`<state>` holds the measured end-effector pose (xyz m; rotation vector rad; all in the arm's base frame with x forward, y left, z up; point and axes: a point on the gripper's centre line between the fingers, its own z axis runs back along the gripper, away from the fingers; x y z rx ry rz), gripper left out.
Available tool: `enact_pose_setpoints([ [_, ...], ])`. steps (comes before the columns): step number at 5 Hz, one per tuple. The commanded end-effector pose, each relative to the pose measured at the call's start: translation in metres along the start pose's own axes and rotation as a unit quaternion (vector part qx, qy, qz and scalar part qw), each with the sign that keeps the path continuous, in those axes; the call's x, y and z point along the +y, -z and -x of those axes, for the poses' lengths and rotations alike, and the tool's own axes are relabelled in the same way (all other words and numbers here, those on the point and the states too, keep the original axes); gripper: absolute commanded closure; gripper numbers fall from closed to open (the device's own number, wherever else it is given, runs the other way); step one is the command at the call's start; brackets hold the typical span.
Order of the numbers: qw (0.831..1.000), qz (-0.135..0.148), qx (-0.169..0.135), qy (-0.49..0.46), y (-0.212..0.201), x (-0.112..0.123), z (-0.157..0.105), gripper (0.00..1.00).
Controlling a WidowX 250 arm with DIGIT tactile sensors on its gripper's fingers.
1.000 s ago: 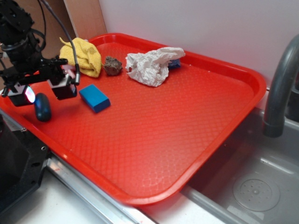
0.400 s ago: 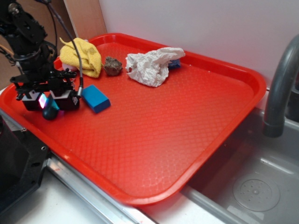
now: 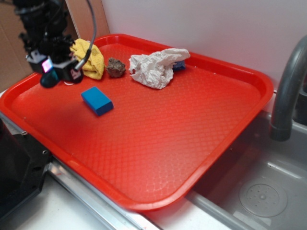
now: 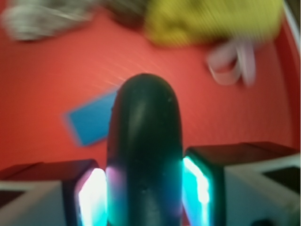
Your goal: Grab the plastic pickle.
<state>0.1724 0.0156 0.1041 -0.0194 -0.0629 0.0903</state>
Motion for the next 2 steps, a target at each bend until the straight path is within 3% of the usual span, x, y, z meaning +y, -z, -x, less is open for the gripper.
enact_pose_setpoints([
  [1,0.988,0.016,-0.051,0.145,-0.11,-0.049,-0.011,1.0],
  [2,0.986,0.028,-0.059,0.153,-0.16,-0.054,-0.009,1.0],
])
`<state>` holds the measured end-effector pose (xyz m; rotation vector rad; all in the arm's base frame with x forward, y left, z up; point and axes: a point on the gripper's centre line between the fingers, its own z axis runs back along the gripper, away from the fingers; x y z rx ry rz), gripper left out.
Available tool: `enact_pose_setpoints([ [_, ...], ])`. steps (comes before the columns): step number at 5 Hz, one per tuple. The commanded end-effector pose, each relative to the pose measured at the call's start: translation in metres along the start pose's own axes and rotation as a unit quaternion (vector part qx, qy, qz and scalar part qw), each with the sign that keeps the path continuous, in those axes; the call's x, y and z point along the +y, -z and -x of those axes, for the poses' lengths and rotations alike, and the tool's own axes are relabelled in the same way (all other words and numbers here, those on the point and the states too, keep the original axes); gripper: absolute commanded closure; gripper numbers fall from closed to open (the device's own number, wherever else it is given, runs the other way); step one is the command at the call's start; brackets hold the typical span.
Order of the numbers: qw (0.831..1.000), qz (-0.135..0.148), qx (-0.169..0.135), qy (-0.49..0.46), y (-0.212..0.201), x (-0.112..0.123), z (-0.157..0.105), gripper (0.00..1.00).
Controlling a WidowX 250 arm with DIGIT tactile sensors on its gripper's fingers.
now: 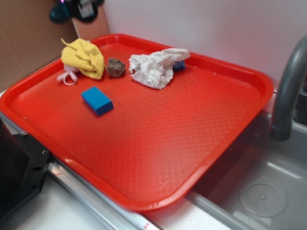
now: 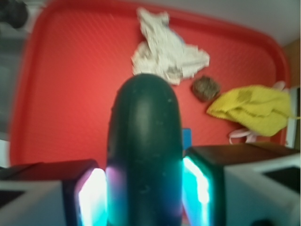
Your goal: Grab the plastic pickle.
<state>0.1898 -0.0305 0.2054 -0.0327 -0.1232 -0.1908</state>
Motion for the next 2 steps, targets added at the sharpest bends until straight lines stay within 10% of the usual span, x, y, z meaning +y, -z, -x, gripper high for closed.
enact_pose_setpoints([
  [1,0.999,0.017,-0.031,-0.001,-0.08,-0.007,0.006,1.0],
  [2,1.0,0.007,-0.003,-0.021,-0.06,0.0,0.009,1.0],
])
